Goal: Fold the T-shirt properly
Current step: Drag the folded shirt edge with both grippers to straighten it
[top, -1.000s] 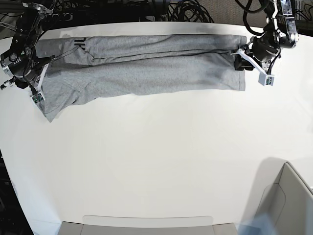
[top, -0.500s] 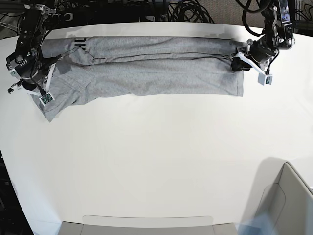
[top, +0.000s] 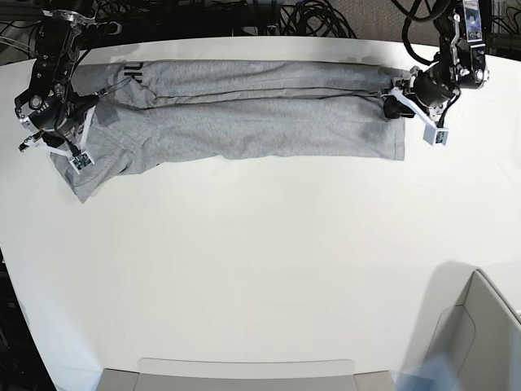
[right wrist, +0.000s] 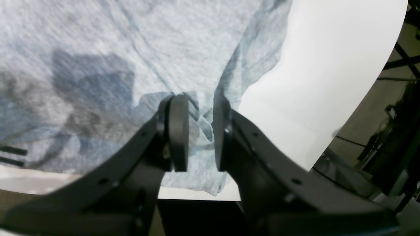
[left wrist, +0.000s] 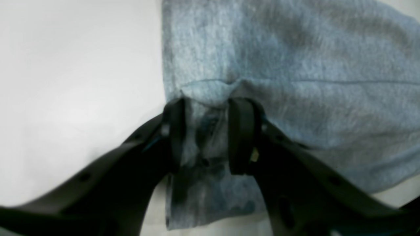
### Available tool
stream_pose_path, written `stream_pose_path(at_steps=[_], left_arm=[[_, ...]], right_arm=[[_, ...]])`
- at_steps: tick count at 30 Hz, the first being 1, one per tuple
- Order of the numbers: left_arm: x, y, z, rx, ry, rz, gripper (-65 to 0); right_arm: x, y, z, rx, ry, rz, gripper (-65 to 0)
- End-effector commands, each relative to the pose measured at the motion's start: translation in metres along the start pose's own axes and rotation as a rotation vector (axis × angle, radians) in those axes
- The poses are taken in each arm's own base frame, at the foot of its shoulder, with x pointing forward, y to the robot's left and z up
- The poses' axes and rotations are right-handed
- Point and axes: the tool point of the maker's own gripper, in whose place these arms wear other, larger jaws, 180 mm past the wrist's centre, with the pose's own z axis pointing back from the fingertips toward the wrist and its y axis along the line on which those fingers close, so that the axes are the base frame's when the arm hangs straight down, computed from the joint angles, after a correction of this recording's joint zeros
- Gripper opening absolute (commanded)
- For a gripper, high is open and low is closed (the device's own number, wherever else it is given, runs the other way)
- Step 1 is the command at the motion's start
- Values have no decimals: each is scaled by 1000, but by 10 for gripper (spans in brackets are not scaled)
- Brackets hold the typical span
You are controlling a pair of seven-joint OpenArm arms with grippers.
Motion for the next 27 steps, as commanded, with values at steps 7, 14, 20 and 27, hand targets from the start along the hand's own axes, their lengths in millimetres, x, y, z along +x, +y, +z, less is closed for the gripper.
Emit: stream_pose_path(at_steps=[7,14,20,27], left_arm=[[3,27,13,87,-13,67,-432],[10,51,25,167,-47,188,-442],[24,29,37,136,-57,116,-409],[44,21,46,133,-117,76,-408]], right_arm=[[4,-11,6,-34,-11,12,-514],[3,-11,6,-33,-10,12,-514],[4,-10,5,-32,-10,11,-514],[4,-10,6,-33,-11,11,-514]])
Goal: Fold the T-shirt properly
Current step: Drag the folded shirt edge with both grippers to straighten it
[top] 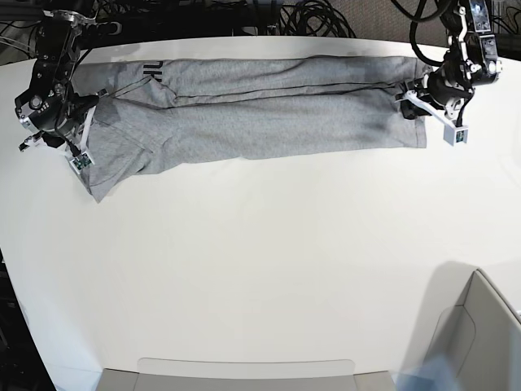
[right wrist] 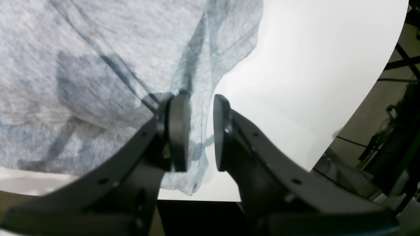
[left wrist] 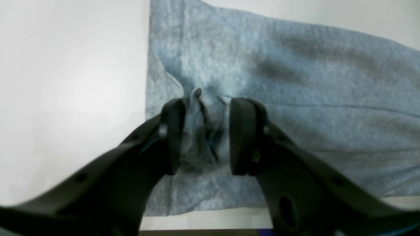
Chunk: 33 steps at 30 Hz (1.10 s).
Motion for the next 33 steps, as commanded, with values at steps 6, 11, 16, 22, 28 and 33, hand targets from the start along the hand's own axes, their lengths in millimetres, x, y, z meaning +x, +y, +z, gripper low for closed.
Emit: stream_pose_path(at_steps=[6,11,16,22,28,33], left_arm=[[14,9,3,23,-62,1,-409],[-2,29,-9,52,-17,38,-409],[-13,38,-15,64,17,62,-409],[-22,17,-22,-30,45,32,-410],[-53,17,-30,-87,133,81,-410],[-64,0,-33,-170,163,16,-476]], right_arm=[[3,-11,6,-34,-9,14,-514],[3,-10,6,-33,-11,15,-514],[3,-10,6,-33,-11,15,-514],[3,-10,6,-33,-11,15,-514],[3,-12,7,-38,-10,18,-514],[6,-15,7,-45,-15,17,-514]])
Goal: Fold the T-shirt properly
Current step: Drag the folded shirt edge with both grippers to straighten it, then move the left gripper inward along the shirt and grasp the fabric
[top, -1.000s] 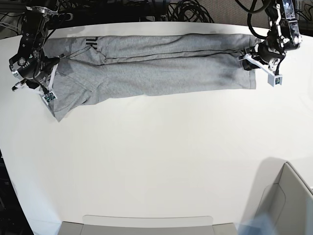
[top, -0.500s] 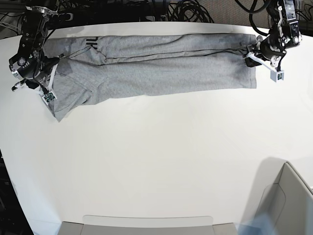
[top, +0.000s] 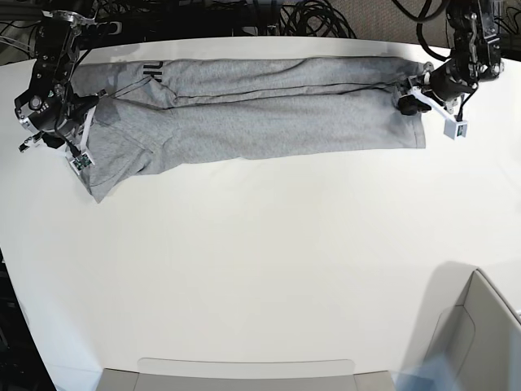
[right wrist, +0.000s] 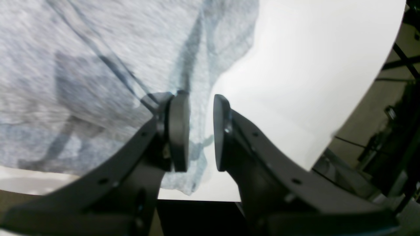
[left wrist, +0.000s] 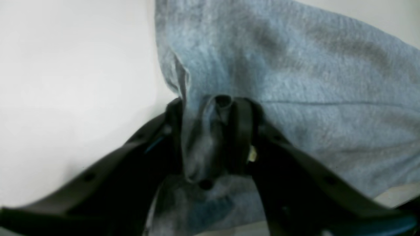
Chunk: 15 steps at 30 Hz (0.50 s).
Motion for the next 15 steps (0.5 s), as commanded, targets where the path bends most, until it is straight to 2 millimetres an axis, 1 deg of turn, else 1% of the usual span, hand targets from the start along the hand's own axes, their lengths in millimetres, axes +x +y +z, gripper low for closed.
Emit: stream_pose_path(at_steps=[1,2,4,5,6,10,11,12,15], left_arm=[[-22,-3,-1,-19,90,-41,-501],[-22,-6,0,-40,96,-81,-530],[-28,-4,-2,-56,118,-99,-595],[-33,2,-4,-47,133,-79,-639],[-34,11,-6,-34,131,-47,-650],[-6,57,-3,40,47,103,-650],[4,71,4,65,20,123,-650],[14,81,10,87,0,127,-650],[41,100,24,151,-59,114,-650]], right_arm=[[6,-14,7,-42,-16,14,-514],[6,-13,7,-42,-16,13,-514],[7,-14,7,-42,-17,12,-514],[7,-14,7,-42,-17,12,-514],[7,-14,7,-42,-17,12,-514],[7,-14,7,-42,-17,12,-514],[7,-13,7,-41,-18,12,-514],[7,-13,8,-42,-19,12,-514],[9,-13,8,-41,-24,10,-514]])
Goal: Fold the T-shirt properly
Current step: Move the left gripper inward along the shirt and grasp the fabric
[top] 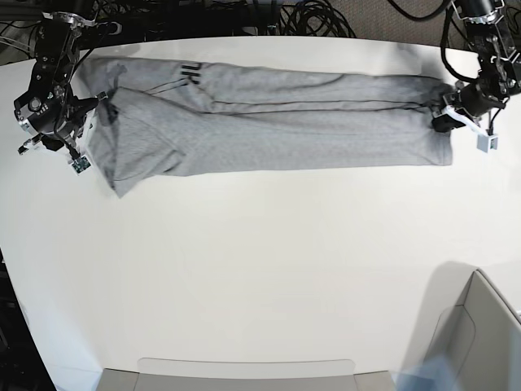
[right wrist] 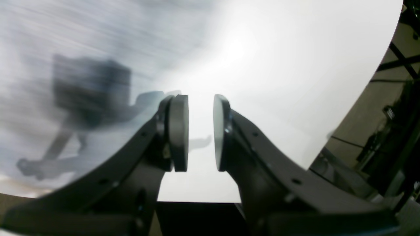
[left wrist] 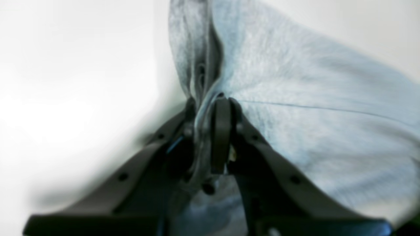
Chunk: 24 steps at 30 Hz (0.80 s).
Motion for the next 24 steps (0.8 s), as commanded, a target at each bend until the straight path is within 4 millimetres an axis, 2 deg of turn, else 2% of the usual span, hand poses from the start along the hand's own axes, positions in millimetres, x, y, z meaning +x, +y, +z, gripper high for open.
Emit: stream_pose_path(at_steps=[1,3,6,10,14,17,21,24], left_arm=[[3,19,9,73,25,-15,-650],[17,24,14,91,0,-23,-650],[20,21,17,90,10,-38,-650],[50,-8,34,74,-68,-153,-650],[73,-44,58,68,-127,-296,-650],[75,-72,69,48,-151,-358,-650],[58,-104,66,-9,-133,-361,-650],[49,-119,62,-44,-133,-345,-650]], right_arm=[[7,-13,7,-39,-19,12,-514],[7,-13,7,-39,-19,12,-514],[7,-13,7,-39,-19,12,-514],[9,-9,6,-28,-27,6,-514],[20,-5,10,-31,-62,-7,-514],[25,-2,14,-31,-82,-13,-514],[30,0,14,-27,-96,-22,-514],[31,2,14,-22,-100,-27,-514]])
